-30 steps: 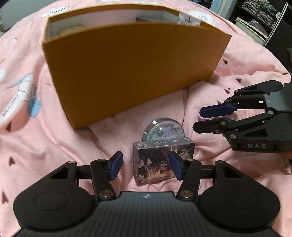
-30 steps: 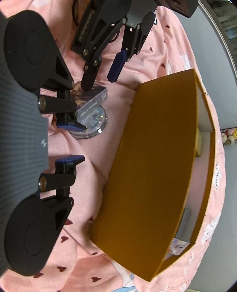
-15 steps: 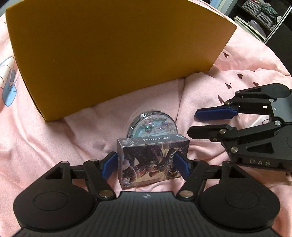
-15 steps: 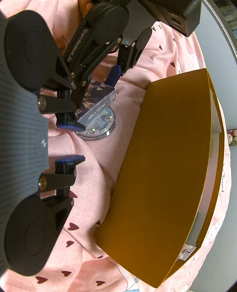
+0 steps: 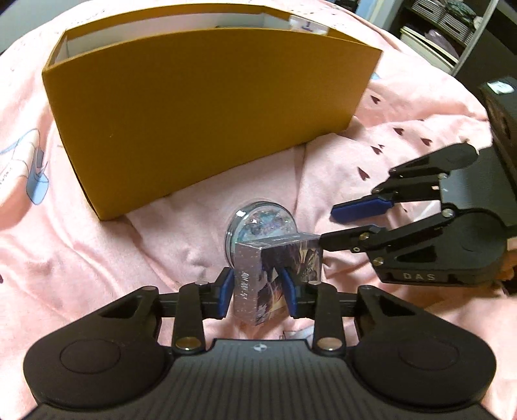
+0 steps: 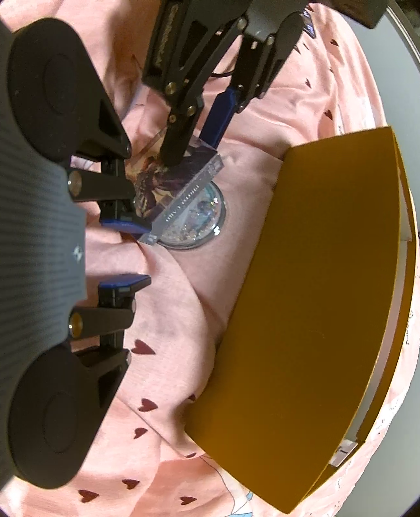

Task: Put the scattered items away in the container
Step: 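Grasp the photo card pack with the left tool while the right tool grasps the round compact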

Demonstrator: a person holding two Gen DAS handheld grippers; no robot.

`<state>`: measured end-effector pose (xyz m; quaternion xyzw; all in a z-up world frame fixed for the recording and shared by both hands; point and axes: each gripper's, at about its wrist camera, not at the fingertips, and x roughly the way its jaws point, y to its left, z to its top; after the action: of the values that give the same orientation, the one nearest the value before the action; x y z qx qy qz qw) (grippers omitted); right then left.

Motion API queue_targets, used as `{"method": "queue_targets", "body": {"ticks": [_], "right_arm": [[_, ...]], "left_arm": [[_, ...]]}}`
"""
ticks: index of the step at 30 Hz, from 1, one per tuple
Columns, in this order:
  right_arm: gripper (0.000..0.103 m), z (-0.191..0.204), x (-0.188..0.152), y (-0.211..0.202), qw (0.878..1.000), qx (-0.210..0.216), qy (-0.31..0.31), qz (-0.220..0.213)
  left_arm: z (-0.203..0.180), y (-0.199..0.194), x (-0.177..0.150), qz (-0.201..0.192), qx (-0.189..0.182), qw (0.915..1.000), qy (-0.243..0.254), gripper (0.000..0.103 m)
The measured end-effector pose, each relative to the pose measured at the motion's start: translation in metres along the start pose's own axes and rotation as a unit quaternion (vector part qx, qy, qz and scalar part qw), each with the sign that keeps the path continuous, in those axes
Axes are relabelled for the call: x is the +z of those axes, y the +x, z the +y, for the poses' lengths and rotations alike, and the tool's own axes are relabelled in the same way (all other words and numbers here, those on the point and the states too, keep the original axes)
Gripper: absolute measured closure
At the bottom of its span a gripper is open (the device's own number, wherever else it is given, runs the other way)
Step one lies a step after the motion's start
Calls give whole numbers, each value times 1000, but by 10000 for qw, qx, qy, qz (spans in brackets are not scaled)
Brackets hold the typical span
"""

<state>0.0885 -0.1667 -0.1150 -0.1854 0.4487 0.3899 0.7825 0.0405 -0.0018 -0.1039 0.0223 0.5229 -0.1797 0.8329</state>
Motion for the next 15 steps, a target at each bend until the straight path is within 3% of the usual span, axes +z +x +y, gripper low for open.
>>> {"method": "queue_targets", "body": {"ticks": [11, 15], "right_arm": [[74, 5, -5, 2, 9997, 19, -107, 196], [77, 3, -8, 1, 9997, 57, -37, 236]], "left_arm": [[-31, -12, 0, -19, -302, 9936, 1088, 66], [-36, -6, 4, 47, -451, 9922, 1162, 66]]}}
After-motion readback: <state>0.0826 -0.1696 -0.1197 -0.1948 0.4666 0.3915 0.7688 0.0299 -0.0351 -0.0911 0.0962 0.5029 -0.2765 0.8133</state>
